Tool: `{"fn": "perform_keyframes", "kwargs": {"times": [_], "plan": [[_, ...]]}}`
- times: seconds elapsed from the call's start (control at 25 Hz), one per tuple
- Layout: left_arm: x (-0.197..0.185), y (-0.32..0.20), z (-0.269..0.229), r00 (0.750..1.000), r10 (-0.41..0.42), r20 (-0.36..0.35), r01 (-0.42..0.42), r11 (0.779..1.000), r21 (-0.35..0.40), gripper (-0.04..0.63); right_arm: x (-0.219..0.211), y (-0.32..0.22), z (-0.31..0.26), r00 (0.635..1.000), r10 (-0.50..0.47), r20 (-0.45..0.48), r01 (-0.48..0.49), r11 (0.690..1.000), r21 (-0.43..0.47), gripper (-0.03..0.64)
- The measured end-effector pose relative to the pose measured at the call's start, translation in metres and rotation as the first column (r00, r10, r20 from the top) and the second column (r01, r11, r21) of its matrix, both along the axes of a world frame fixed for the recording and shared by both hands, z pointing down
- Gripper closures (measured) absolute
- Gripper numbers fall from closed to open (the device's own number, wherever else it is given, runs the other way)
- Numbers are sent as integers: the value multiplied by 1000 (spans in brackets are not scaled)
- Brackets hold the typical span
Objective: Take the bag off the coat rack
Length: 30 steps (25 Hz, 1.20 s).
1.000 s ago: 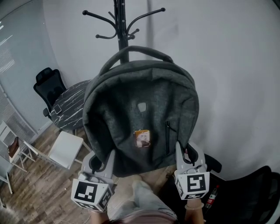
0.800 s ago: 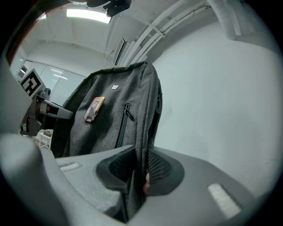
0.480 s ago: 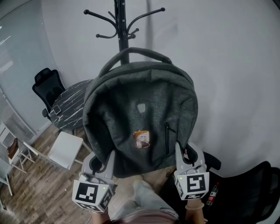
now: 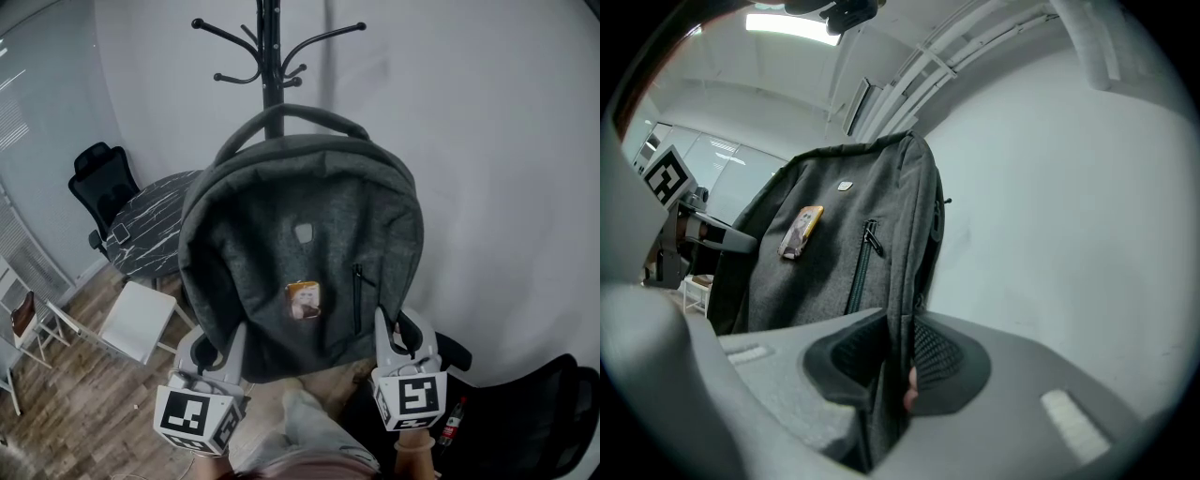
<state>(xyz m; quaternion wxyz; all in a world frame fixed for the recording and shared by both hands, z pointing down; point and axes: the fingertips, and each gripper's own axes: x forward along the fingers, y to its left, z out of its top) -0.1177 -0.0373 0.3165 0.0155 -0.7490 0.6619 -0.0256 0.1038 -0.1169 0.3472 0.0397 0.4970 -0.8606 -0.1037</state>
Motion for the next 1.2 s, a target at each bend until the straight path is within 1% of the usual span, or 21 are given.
{"fn": "perform_keyframes", "kwargs": {"times": [0.16, 0.28, 0.52, 0.84, 0.92, 1.04, 1.2], "plan": [[-9, -6, -1, 1000, -3, -5, 2, 1000, -12, 508, -9, -7, -3, 1000, -1, -9, 1, 1000, -3, 554], [-11, -8, 1, 1000, 9, 1, -9, 1000, 1, 508, -12, -8, -2, 1000, -3, -12, 3, 1000, -12, 554], [-15, -13, 5, 1000, -3, -13, 3, 1000, -15, 508, -16, -13, 0, 1000, -10, -24, 10, 1000, -12, 554], [-14, -14, 5, 1000, 12, -26, -12, 1000, -8, 508, -15, -17, 0, 999, 0, -37, -1, 1000, -14, 553], [-13, -14, 6, 1000, 22, -21, -22, 1000, 4, 508, -15, -18, 0, 999, 2, -37, -3, 1000, -13, 554], [-14, -14, 8, 1000, 24, -6, -24, 1000, -1, 508, -16, -18, 2, 999, 0, -39, -1, 1000, -11, 553], [-16, -14, 6, 1000, 14, -11, -14, 1000, 3, 508, -18, -18, 2, 999, -4, -37, 4, 1000, -14, 554]]}}
